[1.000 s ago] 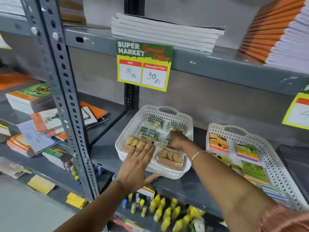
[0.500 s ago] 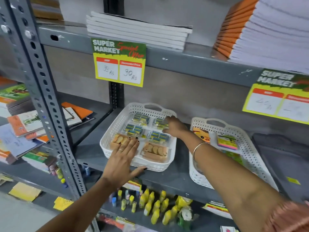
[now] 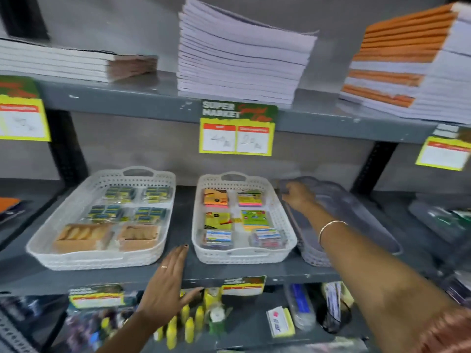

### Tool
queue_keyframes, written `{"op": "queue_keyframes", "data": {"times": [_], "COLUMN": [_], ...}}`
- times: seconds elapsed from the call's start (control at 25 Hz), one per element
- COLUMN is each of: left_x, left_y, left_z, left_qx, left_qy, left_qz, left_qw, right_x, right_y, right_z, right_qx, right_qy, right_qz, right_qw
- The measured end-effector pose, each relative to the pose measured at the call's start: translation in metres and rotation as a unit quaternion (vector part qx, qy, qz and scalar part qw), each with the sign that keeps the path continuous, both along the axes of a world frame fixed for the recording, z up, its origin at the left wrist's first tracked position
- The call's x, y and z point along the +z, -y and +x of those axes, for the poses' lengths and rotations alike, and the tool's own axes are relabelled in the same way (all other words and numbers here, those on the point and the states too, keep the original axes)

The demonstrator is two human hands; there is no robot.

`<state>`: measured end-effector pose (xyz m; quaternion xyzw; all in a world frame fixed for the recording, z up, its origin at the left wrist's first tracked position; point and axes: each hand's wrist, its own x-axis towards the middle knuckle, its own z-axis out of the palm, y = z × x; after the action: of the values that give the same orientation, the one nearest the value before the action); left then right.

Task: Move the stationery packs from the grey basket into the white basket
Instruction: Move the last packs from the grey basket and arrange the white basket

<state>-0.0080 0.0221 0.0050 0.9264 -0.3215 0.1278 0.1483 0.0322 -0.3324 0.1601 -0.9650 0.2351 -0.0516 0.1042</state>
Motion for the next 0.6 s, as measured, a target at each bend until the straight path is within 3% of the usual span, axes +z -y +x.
{"op": "queue_keyframes", "data": {"times": [0.2, 0.36, 0.6], "left_x": [-0.016, -0.015, -0.012], "left_y": [0.016, 0.024, 0.025], "left_z": [0.018, 0.019, 0.017], "left_qx": [0.058, 0.087, 0.093], "left_qy": [-0.057, -0.057, -0.054], "left_qz": [0.065, 0.090, 0.106], "left_qw": [0.995, 0.990, 0.988], "right_x": [-0.041, -0.057, -0.065], "right_y": [0.078, 0.095, 0.100], "right_z": [-0.065, -0.093, -0.085], "right_qx": [-0.150, -0.158, -0.167], "right_qy": [-0.153, -0.300, -0.315], "right_qz": [-0.046, -0.030, -0.009], "right_qw": [0.976, 0.940, 0.934]}}
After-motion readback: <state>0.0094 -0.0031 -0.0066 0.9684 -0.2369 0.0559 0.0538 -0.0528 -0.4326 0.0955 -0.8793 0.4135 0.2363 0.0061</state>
